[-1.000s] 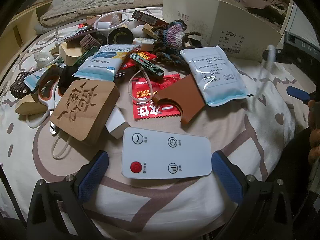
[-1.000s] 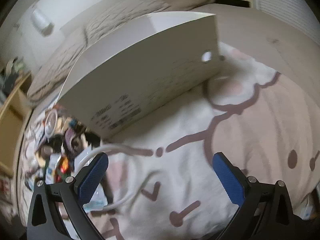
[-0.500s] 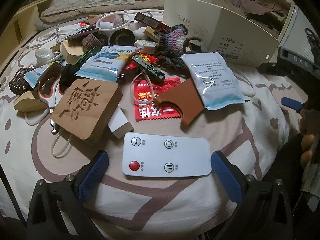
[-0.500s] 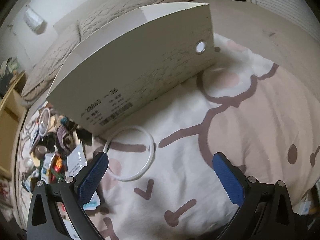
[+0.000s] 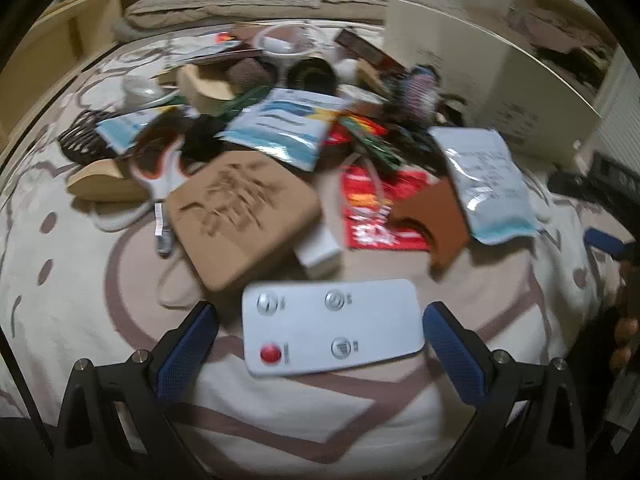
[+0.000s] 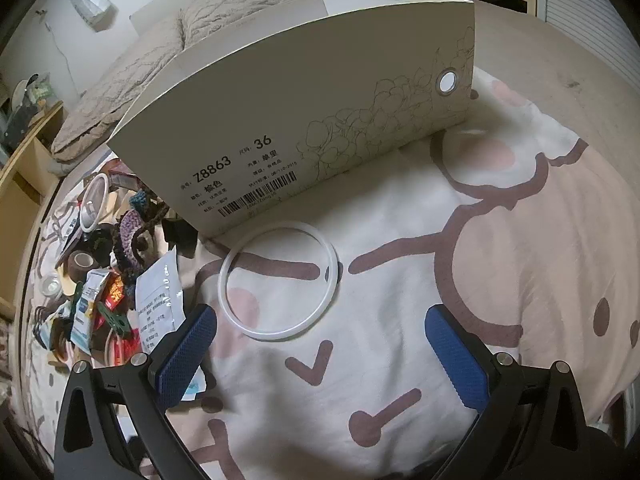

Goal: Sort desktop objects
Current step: 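Position the right tool's open fingers around the white plastic ring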

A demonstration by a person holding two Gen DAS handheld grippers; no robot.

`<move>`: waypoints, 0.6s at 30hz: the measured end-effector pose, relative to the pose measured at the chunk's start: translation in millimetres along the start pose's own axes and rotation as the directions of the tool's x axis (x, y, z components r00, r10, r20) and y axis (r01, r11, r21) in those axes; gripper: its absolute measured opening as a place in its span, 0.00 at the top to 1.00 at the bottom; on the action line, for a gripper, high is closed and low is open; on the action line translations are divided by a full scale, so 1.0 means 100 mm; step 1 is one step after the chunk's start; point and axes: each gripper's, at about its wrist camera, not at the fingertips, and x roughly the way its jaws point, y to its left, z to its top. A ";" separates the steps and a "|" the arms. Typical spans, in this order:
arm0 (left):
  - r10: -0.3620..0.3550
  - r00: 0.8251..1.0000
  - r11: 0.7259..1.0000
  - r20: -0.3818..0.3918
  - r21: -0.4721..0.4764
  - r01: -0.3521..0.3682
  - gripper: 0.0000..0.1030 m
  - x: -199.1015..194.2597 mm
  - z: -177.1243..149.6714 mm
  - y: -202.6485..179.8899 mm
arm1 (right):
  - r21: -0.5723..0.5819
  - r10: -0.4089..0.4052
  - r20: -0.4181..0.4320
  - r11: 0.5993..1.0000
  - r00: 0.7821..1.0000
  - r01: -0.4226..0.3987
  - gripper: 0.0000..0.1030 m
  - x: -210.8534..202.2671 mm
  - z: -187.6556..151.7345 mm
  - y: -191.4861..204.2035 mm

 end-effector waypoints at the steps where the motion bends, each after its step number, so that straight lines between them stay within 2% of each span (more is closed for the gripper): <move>1: 0.015 1.000 1.000 0.003 -0.010 -0.015 0.00 0.00 0.00 0.03 | 0.000 0.000 0.000 1.000 1.000 0.000 0.00 -0.01 0.00 -0.01; 10: 0.089 0.996 0.986 0.000 -0.142 -0.088 0.00 0.01 0.11 0.36 | 0.000 0.003 -0.006 1.000 1.000 -0.003 0.00 -0.03 -0.02 -0.04; 18: 0.068 0.997 0.993 0.021 -0.096 -0.066 0.00 -0.05 -0.01 0.35 | -0.007 0.005 -0.022 1.000 1.000 -0.005 0.00 0.00 -0.01 -0.01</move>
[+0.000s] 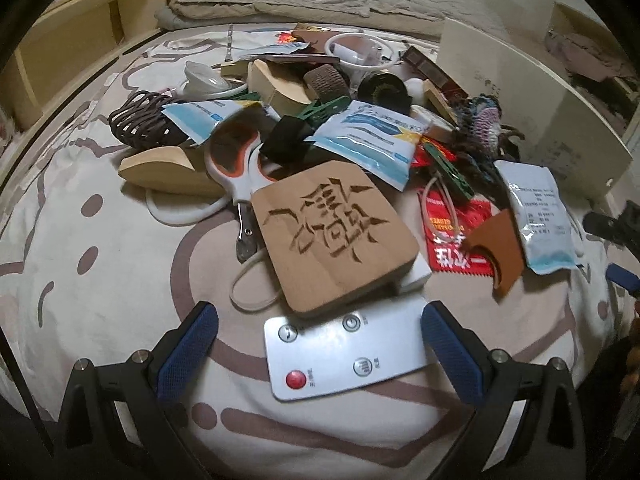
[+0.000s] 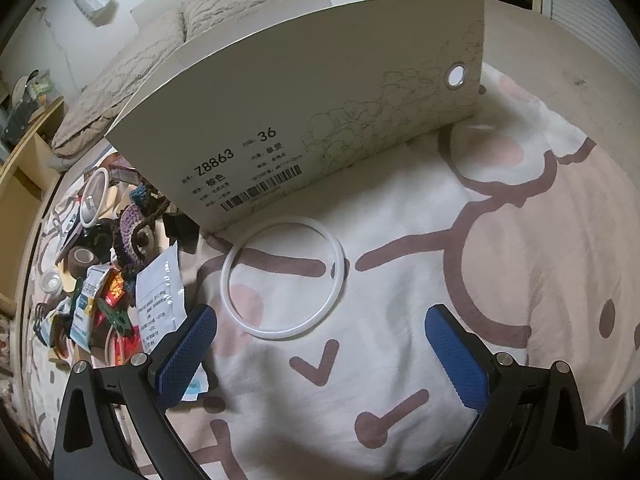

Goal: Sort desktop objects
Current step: 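Position the right tool's open fingers around the white plastic ring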

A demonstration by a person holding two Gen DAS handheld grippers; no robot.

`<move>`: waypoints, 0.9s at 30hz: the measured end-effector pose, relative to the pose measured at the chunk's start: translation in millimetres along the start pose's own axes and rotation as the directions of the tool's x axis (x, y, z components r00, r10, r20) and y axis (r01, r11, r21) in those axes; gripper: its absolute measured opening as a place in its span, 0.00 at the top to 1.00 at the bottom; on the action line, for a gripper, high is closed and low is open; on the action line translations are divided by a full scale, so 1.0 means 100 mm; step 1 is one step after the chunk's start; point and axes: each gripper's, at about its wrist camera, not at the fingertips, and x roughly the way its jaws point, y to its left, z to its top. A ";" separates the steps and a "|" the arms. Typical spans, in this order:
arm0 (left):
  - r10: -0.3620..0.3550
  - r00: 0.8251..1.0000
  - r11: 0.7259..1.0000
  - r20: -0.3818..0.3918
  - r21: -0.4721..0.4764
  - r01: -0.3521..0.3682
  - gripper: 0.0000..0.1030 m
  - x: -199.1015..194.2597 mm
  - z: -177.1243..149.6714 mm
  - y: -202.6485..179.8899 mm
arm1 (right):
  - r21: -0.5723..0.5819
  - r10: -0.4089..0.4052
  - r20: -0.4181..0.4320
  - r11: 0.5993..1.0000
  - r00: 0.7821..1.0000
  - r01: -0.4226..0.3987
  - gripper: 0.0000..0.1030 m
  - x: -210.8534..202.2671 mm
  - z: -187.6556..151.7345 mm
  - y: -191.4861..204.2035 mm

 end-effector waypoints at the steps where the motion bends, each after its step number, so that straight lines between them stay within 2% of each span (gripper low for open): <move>1: -0.007 1.000 1.000 0.002 0.000 0.007 0.00 -0.01 0.00 0.01 | -0.004 -0.002 0.000 1.000 1.000 0.002 0.00 0.01 0.00 0.02; 8: -0.038 0.999 0.999 0.012 0.033 0.038 0.00 -0.01 -0.05 -0.10 | -0.036 -0.024 0.005 0.999 1.000 0.024 0.00 0.05 -0.02 0.12; 13: 0.031 0.999 0.999 0.031 0.032 -0.032 0.00 0.04 -0.08 -0.20 | -0.052 -0.020 0.005 0.998 1.000 0.020 0.00 0.06 -0.04 0.15; 21: 0.060 0.998 0.996 0.034 0.059 -0.062 0.00 0.02 -0.10 -0.18 | -0.086 -0.036 0.013 0.996 0.999 0.037 0.00 0.05 -0.07 0.18; 27: 0.102 0.994 0.994 0.043 0.040 -0.104 0.00 -0.03 -0.17 -0.15 | -0.054 -0.058 0.025 0.997 0.998 0.059 0.00 0.03 -0.06 0.12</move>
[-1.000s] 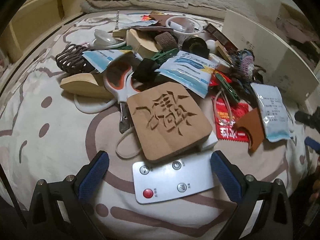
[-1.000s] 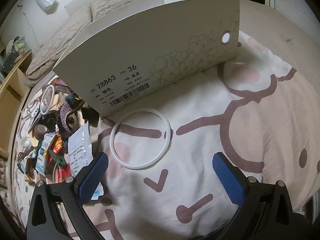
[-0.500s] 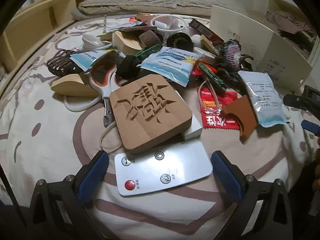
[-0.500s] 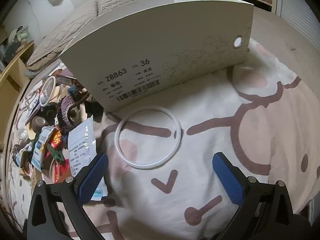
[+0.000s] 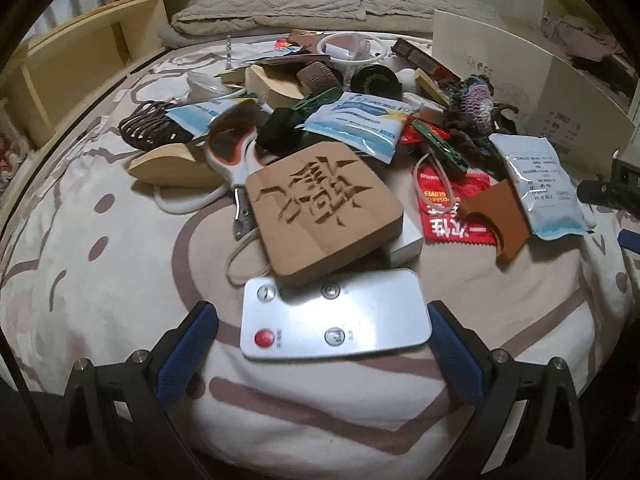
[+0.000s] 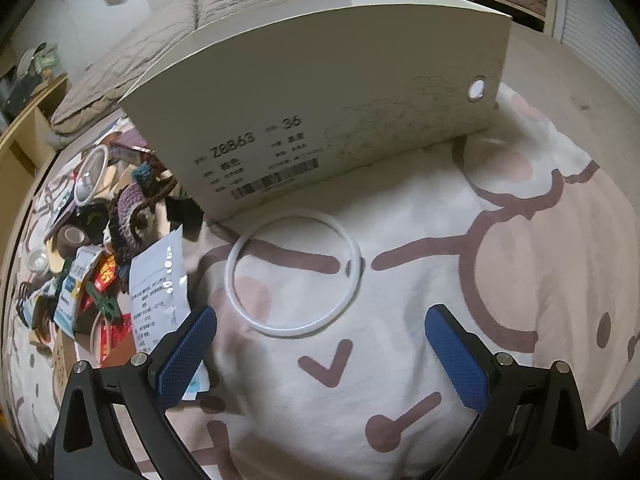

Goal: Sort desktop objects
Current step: 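Position the right tool's open fingers around the white plastic ring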

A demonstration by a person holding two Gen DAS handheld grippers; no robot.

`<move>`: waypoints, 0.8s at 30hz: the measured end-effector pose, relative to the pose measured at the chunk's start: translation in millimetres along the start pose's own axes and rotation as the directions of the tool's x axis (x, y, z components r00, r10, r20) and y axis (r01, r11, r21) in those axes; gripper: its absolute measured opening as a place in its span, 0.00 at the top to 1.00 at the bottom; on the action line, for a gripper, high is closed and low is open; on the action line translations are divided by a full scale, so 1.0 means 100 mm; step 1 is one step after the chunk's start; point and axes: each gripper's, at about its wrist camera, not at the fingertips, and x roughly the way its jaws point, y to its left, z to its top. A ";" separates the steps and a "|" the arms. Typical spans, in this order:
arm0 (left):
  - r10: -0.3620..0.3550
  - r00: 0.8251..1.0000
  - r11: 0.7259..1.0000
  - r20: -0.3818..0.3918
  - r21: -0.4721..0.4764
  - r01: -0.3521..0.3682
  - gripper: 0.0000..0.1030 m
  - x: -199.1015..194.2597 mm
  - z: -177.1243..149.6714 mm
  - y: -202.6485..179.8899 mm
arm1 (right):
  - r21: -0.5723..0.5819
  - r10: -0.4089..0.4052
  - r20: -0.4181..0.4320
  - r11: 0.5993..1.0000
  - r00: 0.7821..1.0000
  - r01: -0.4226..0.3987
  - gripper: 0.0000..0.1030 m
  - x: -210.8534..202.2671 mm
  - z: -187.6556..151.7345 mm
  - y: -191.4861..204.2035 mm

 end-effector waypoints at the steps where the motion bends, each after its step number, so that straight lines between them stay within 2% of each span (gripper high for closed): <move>1: 0.001 1.000 1.000 -0.001 -0.005 -0.001 0.00 -0.01 -0.01 0.01 | 0.014 -0.006 0.007 1.000 1.000 0.006 0.00 -0.01 0.01 -0.03; 4: 0.000 1.000 1.000 -0.005 -0.011 0.000 0.00 -0.02 -0.02 0.03 | 0.058 -0.038 0.030 0.998 0.999 0.036 0.00 -0.04 0.03 -0.09; 6: 0.000 1.000 1.000 -0.005 -0.011 0.000 0.00 -0.01 -0.02 0.02 | 0.098 -0.093 0.045 0.991 0.995 0.088 0.00 -0.05 0.04 -0.15; 10: 0.000 1.000 1.000 -0.006 -0.014 -0.001 0.00 -0.01 -0.02 0.03 | 0.119 -0.120 -0.019 0.985 0.993 0.121 0.00 0.06 0.05 -0.18; 15: -0.004 1.000 1.000 -0.007 -0.019 0.004 0.00 0.00 -0.02 0.04 | 0.027 -0.244 -0.054 0.969 0.968 0.246 0.00 0.12 0.02 -0.06; 21: -0.006 1.000 1.000 -0.010 -0.025 0.006 0.00 0.00 -0.02 0.04 | -0.009 -0.267 -0.114 0.964 0.957 0.267 0.00 0.12 0.02 -0.06; 24: -0.005 1.000 1.000 -0.010 -0.025 0.004 0.00 0.00 -0.02 0.04 | -0.083 -0.260 -0.178 0.965 0.949 0.249 0.00 0.19 0.07 0.00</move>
